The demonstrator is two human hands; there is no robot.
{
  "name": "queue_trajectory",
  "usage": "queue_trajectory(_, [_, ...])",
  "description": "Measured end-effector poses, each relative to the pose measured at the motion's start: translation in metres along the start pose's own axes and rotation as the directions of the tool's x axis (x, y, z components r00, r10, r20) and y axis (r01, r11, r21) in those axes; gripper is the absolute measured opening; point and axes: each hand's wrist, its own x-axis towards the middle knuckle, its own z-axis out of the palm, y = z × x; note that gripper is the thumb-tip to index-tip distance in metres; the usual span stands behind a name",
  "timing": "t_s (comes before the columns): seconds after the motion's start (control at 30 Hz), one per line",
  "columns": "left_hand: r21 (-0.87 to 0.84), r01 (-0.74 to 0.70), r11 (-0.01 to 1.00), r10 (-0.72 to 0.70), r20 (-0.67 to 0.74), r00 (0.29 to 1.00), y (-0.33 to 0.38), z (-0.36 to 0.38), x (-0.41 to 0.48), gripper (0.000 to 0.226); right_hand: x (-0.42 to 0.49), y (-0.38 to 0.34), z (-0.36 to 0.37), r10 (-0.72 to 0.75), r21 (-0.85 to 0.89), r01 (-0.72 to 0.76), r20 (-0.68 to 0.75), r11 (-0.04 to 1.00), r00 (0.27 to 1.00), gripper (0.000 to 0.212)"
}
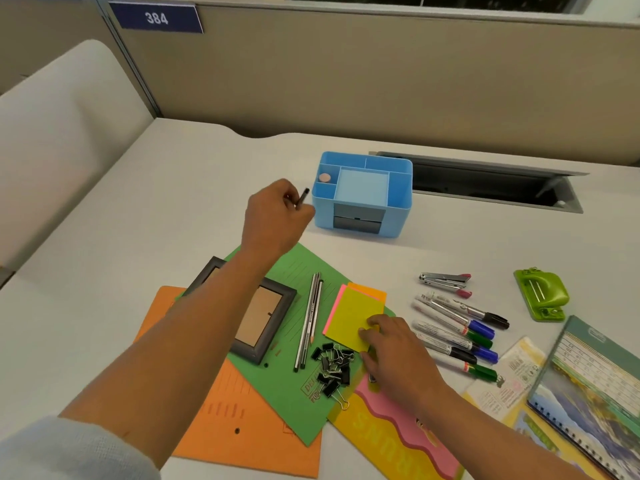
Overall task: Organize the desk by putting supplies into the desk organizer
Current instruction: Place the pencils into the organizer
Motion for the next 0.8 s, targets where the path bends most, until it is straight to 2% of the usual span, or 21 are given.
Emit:
queue_trajectory(0.13, [-0.121, -0.058, 0.991, 0.051, -0.063, 0.997, 0.016, -0.010, 0.019, 0.008, 0.001, 0.001, 0.002, 0.003, 0.009, -0.003, -0.001, 1.000, 1.000, 0.029])
queue_trajectory(0.27, [-0.148, -0.067, 0.987, 0.055, -0.082, 0.995, 0.023, -0.006, 0.036, 0.009, 0.002, 0.004, 0.003, -0.004, -0.006, 0.004, -0.006, 1.000, 1.000, 0.028])
queue_trajectory(0.6, [-0.030, -0.024, 0.999, 0.023, -0.035, 0.999, 0.012, 0.030, 0.058, 0.014, 0.004, 0.009, 0.008, -0.001, -0.048, -0.001, -0.047, 0.999, 0.999, 0.029])
queue_trajectory(0.8, [0.231, 0.046, 0.972, -0.066, 0.079, 0.995, -0.011, 0.052, 0.065, 0.016, 0.005, 0.011, 0.007, -0.001, -0.050, -0.001, -0.042, 0.999, 0.999, 0.030])
